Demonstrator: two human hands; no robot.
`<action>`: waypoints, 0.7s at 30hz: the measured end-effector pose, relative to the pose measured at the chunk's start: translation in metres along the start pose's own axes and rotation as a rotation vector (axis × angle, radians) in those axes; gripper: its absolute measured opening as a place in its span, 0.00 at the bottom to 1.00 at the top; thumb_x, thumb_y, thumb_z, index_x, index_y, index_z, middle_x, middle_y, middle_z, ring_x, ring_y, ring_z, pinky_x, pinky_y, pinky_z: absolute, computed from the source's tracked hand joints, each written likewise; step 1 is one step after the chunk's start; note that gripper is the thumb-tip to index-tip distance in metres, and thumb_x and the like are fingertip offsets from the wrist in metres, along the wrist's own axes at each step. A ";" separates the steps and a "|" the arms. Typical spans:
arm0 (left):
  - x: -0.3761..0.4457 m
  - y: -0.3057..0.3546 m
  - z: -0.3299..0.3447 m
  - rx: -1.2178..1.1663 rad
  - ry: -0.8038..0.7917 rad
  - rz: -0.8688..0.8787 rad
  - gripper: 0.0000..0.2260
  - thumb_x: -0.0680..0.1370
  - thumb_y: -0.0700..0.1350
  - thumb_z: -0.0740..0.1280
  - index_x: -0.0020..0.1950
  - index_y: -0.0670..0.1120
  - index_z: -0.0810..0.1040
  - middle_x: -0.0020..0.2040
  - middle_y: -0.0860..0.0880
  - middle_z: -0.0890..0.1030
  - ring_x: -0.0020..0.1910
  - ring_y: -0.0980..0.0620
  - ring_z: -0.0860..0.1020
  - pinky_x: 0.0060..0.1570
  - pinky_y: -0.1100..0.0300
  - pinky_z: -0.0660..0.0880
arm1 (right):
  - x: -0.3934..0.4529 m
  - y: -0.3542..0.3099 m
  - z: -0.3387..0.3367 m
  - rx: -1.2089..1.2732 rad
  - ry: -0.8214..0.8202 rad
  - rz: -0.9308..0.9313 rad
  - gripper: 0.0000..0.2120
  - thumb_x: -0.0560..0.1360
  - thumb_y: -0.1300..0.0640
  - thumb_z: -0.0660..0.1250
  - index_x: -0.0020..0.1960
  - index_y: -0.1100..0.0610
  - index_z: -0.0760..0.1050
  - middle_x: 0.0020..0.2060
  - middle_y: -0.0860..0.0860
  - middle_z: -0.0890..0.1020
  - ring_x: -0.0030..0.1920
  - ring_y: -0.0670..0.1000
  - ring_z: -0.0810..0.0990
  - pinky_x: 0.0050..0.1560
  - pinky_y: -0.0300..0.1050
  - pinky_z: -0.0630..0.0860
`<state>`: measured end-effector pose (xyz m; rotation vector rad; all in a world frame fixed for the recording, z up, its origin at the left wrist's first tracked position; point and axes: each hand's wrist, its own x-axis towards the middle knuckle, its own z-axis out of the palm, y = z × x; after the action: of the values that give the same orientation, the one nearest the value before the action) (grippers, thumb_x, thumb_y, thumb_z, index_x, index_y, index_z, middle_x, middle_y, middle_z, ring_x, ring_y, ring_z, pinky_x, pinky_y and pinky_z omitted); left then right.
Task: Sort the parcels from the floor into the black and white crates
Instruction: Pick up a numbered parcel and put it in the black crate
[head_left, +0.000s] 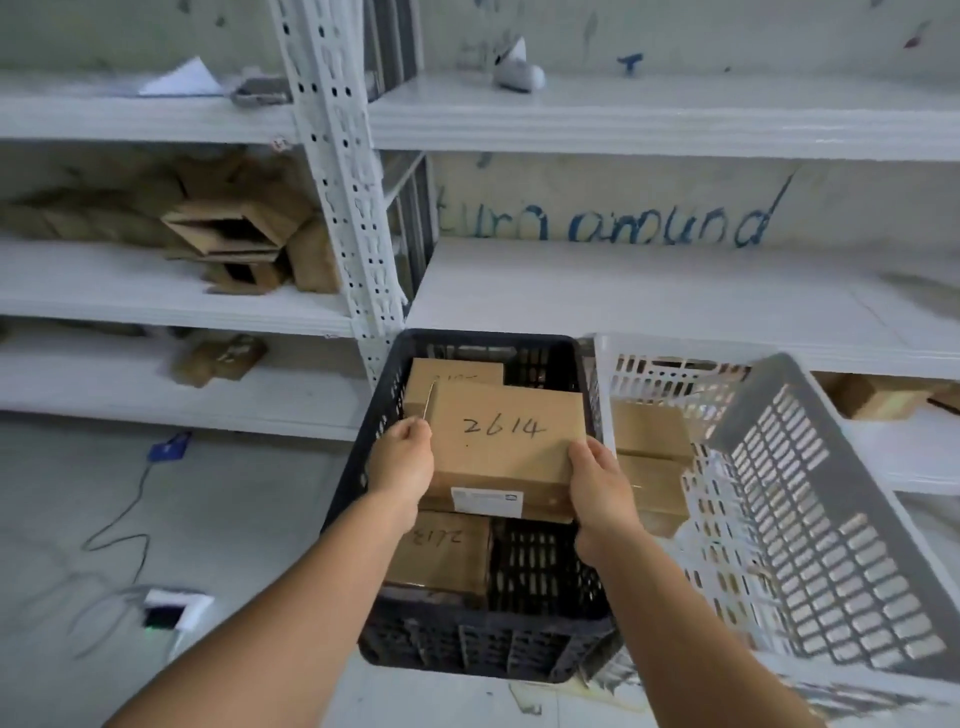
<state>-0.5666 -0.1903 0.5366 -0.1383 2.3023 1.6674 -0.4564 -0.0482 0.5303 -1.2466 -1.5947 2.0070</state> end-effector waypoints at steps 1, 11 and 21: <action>0.003 -0.004 0.000 0.050 0.020 -0.009 0.15 0.82 0.49 0.56 0.65 0.49 0.75 0.55 0.49 0.76 0.48 0.51 0.72 0.49 0.57 0.69 | 0.007 0.005 0.004 -0.031 -0.030 0.023 0.14 0.81 0.51 0.56 0.66 0.49 0.70 0.51 0.49 0.76 0.50 0.52 0.75 0.46 0.47 0.72; 0.041 -0.038 0.002 0.446 0.074 -0.070 0.24 0.79 0.49 0.62 0.74 0.49 0.64 0.68 0.43 0.66 0.60 0.44 0.74 0.49 0.58 0.75 | 0.061 0.046 0.044 -0.099 -0.187 0.196 0.21 0.81 0.59 0.57 0.72 0.47 0.65 0.58 0.51 0.76 0.57 0.56 0.75 0.59 0.57 0.76; 0.088 -0.042 0.015 0.798 -0.131 0.041 0.34 0.76 0.51 0.68 0.77 0.52 0.54 0.73 0.48 0.62 0.69 0.44 0.61 0.62 0.53 0.67 | 0.105 0.061 0.084 -0.115 -0.074 0.213 0.18 0.80 0.62 0.57 0.66 0.48 0.70 0.53 0.51 0.79 0.53 0.55 0.79 0.56 0.58 0.78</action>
<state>-0.6369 -0.1813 0.4683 0.1842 2.6704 0.6398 -0.5644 -0.0523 0.4300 -1.4555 -1.6962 2.1361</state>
